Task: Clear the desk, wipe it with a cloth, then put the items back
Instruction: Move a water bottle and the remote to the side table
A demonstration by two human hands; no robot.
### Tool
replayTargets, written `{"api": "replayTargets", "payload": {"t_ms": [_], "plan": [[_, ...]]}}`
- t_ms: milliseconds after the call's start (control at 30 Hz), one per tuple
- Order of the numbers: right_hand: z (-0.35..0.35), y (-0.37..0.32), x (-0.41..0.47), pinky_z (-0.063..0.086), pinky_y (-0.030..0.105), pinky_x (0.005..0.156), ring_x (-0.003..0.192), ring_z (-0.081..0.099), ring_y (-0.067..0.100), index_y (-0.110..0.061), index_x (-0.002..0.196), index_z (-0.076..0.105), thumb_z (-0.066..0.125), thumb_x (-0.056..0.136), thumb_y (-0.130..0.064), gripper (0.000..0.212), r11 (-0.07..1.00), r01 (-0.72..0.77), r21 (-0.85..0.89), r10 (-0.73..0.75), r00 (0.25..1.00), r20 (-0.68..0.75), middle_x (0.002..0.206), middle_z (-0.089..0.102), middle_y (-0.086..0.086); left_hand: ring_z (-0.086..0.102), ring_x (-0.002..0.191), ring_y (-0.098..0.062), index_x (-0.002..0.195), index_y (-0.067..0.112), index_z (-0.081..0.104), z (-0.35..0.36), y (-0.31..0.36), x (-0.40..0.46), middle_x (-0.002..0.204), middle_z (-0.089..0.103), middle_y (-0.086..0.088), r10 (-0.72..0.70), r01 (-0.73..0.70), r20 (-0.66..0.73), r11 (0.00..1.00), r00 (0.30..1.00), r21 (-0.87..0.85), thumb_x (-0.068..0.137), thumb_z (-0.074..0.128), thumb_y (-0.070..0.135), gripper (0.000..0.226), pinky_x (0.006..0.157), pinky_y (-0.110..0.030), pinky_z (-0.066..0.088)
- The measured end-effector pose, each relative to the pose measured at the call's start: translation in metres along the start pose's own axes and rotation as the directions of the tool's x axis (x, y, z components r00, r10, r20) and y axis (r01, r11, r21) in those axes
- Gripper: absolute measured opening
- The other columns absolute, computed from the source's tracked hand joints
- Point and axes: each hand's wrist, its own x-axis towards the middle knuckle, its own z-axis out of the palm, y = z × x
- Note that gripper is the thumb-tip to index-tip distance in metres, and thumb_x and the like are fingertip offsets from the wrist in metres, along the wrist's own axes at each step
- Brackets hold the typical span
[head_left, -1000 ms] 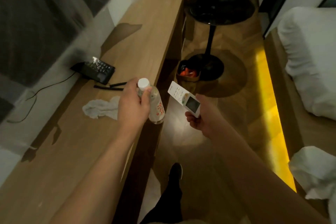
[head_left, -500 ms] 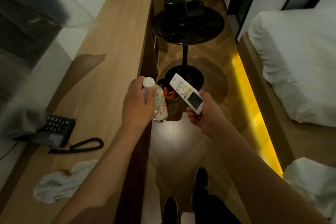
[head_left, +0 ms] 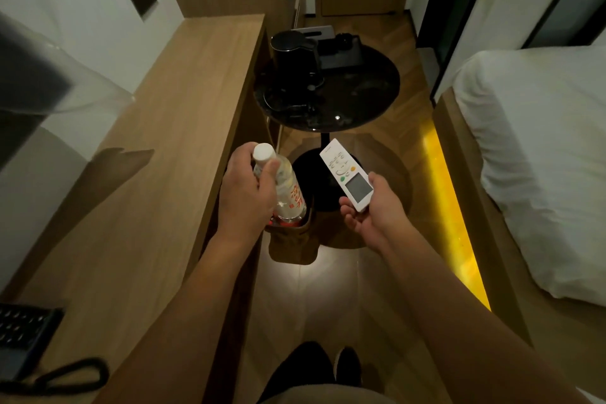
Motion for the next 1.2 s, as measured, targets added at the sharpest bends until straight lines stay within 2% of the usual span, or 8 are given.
{"api": "replayTargets", "payload": {"t_ms": [200, 333, 467, 667, 767, 900, 1133, 1200], "plan": [[0.019, -0.056, 0.070, 0.052, 0.025, 0.050, 0.052, 0.067, 0.014, -0.016, 0.135, 0.055, 0.044, 0.099, -0.055, 0.054, 0.999, -0.005, 0.051, 0.005, 1.000, 0.014, 0.099, 0.070, 0.018, 0.060, 0.103, -0.011, 0.127, 0.026, 0.049, 0.048, -0.004, 0.076, 0.117, 0.057, 0.009, -0.011, 0.011, 0.021, 1.000, 1.000, 0.005, 0.100, 0.056, 0.039, 0.031, 0.083, -0.033, 0.059], [0.036, -0.094, 0.131, 0.053, 0.026, 0.051, 0.055, 0.068, 0.015, -0.017, 0.138, 0.051, 0.045, 0.099, -0.055, 0.055, 0.998, -0.026, 0.064, 0.026, 1.000, 0.003, 0.101, 0.070, 0.019, 0.059, 0.102, -0.007, 0.126, 0.026, 0.050, 0.089, -0.018, 0.140, 0.116, 0.056, 0.009, -0.006, 0.006, 0.030, 1.000, 1.000, 0.009, 0.100, 0.056, 0.037, 0.029, 0.082, -0.027, 0.056], [0.059, -0.140, 0.192, 0.053, 0.026, 0.051, 0.058, 0.069, 0.017, -0.015, 0.139, 0.051, 0.044, 0.099, -0.054, 0.056, 0.995, -0.047, 0.088, 0.050, 0.998, -0.041, 0.101, 0.071, 0.019, 0.058, 0.105, -0.009, 0.128, 0.021, 0.051, 0.125, -0.029, 0.210, 0.118, 0.056, 0.005, -0.026, 0.026, 0.083, 1.000, 0.996, -0.002, 0.101, 0.057, 0.033, 0.031, 0.086, -0.033, 0.057], [0.073, -0.210, 0.263, 0.055, 0.028, 0.055, 0.084, 0.070, 0.023, -0.013, 0.141, 0.047, 0.044, 0.101, -0.050, 0.054, 0.984, -0.043, 0.171, 0.056, 0.996, -0.070, 0.108, 0.069, 0.020, 0.057, 0.106, -0.007, 0.129, 0.022, 0.050, 0.178, -0.026, 0.307, 0.120, 0.054, 0.007, 0.000, -0.003, 0.152, 1.000, 0.988, 0.015, 0.100, 0.057, 0.033, 0.032, 0.087, -0.032, 0.056], [0.073, -0.241, 0.295, 0.055, 0.027, 0.057, 0.088, 0.069, 0.023, -0.015, 0.143, 0.044, 0.044, 0.102, -0.048, 0.052, 0.984, -0.034, 0.173, 0.051, 0.994, -0.095, 0.113, 0.067, 0.021, 0.055, 0.107, -0.005, 0.130, 0.024, 0.049, 0.207, -0.020, 0.346, 0.121, 0.054, 0.009, -0.003, 0.000, 0.167, 1.000, 0.986, 0.018, 0.100, 0.057, 0.034, 0.032, 0.090, -0.030, 0.054], [0.070, -0.283, 0.346, 0.058, 0.028, 0.060, 0.091, 0.071, 0.026, -0.015, 0.146, 0.040, 0.041, 0.104, -0.043, 0.051, 0.983, -0.033, 0.180, 0.058, 0.989, -0.136, 0.115, 0.065, 0.022, 0.056, 0.106, -0.006, 0.129, 0.023, 0.051, 0.251, -0.011, 0.397, 0.118, 0.055, 0.009, 0.005, -0.007, 0.191, 1.000, 0.982, 0.010, 0.100, 0.056, 0.033, 0.030, 0.090, -0.035, 0.055], [0.074, -0.345, 0.433, 0.059, 0.033, 0.063, 0.077, 0.075, 0.027, -0.012, 0.147, 0.037, 0.037, 0.107, -0.028, 0.043, 0.950, -0.098, 0.297, 0.131, 0.987, -0.095, 0.108, 0.068, 0.021, 0.056, 0.103, -0.006, 0.128, 0.022, 0.050, 0.321, 0.007, 0.479, 0.118, 0.054, 0.008, -0.025, 0.009, 0.181, 0.996, 0.983, 0.088, 0.101, 0.055, 0.032, 0.029, 0.087, -0.033, 0.054], [0.080, -0.353, 0.461, 0.057, 0.037, 0.066, 0.081, 0.073, 0.029, -0.009, 0.146, 0.038, 0.037, 0.108, -0.023, 0.041, 0.943, -0.119, 0.311, 0.153, 0.984, -0.087, 0.112, 0.066, 0.020, 0.056, 0.105, -0.009, 0.128, 0.019, 0.050, 0.338, 0.004, 0.501, 0.119, 0.055, 0.004, -0.041, 0.016, 0.202, 0.992, 0.978, 0.126, 0.102, 0.055, 0.031, 0.029, 0.089, -0.034, 0.053]]}}
